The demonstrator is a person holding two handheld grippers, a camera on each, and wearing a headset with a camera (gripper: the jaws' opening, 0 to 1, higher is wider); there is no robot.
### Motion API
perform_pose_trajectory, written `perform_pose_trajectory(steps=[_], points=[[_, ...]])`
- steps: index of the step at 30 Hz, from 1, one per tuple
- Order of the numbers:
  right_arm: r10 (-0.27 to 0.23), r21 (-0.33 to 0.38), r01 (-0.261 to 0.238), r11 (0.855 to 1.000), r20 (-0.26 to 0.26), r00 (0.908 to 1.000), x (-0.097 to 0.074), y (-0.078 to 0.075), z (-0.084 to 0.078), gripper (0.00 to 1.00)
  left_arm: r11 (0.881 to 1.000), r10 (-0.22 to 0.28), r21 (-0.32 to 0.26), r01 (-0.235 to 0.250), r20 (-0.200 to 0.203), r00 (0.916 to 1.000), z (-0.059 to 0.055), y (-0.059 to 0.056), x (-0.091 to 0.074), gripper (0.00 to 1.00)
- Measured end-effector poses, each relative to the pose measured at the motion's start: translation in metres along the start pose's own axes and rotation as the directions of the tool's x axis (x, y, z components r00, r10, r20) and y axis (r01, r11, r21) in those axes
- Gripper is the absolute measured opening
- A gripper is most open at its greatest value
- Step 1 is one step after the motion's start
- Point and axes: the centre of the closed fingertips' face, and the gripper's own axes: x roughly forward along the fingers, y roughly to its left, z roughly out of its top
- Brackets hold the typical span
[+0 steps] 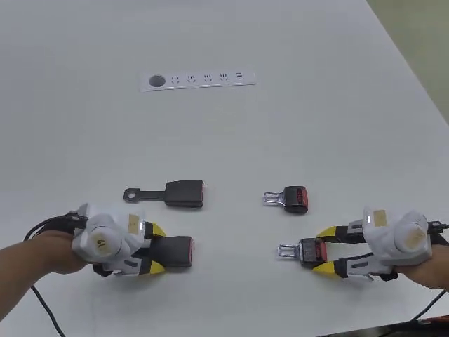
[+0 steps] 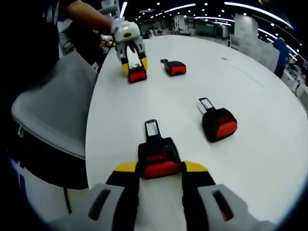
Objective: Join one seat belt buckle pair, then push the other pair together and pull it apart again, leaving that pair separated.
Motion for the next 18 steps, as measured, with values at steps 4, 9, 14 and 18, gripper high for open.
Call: perform_pose_trajectory(steps=[4, 9, 14, 18], points=[[0.003, -0.002, -0.003, 1.0, 0.027, 0.9996, 0.008, 0.003, 0.01, 0.34, 1.0, 0.0, -0.003, 0.0, -0.004, 1.0, 0.0, 0.0, 0.001, 0.34], [0.013, -0.014, -0.012, 1.0, 0.068, 0.9976, 0.019, 0.008, 0.022, 0.34, 1.0, -0.001, -0.006, 0.001, -0.015, 0.9999, 0.0, 0.0, 0.002, 0.34], [0.018, -0.018, -0.017, 1.0, 0.105, 0.9944, 0.028, 0.015, 0.031, 0.34, 1.0, 0.001, -0.014, -0.001, -0.022, 0.9998, 0.0, 0.0, 0.002, 0.34], [0.019, -0.015, -0.017, 1.0, 0.134, 0.9908, 0.031, 0.016, 0.037, 0.34, 1.0, -0.001, -0.018, 0.001, -0.028, 0.9996, 0.0, 0.001, 0.002, 0.34]])
